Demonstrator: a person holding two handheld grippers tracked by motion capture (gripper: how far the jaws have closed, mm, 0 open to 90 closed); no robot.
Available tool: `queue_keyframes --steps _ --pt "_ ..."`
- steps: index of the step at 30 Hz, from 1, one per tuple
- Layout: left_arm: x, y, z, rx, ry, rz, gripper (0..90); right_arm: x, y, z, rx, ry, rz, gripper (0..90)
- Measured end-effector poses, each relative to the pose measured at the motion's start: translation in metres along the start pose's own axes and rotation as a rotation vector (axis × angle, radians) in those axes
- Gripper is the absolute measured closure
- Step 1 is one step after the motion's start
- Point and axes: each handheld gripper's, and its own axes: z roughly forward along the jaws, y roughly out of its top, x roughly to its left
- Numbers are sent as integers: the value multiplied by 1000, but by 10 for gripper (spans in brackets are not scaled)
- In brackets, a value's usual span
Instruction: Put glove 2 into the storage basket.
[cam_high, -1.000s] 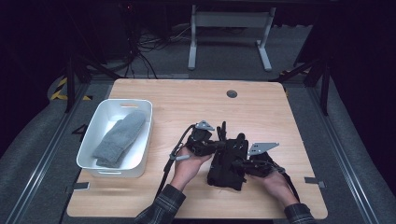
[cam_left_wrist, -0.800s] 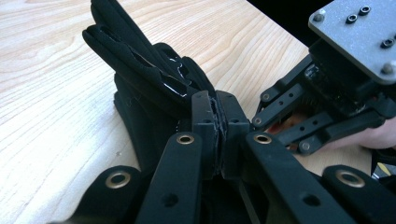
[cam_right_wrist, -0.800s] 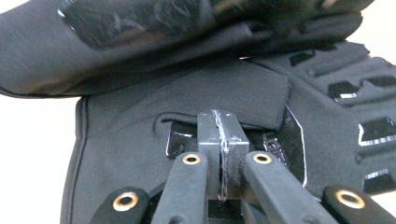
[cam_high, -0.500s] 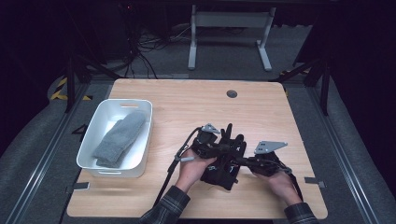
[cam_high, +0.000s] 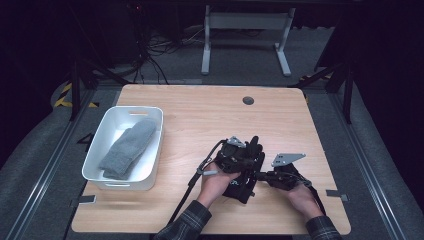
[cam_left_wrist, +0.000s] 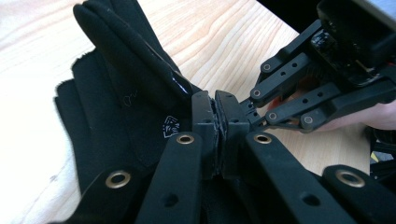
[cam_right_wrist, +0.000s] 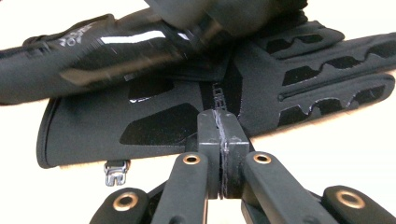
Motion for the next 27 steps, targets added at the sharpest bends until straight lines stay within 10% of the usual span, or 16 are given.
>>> queue_keyframes --steps 13,19,27 --pt "-6 -6 7 26 6 37 703 -13 -6 -23 -52 -77 26 895" --pt "-9 -18 1 71 13 67 895 -31 -15 -39 -95 -189 70 593" --pt "-17 -32 13 144 15 92 898 -42 -21 -39 -93 -291 107 319"
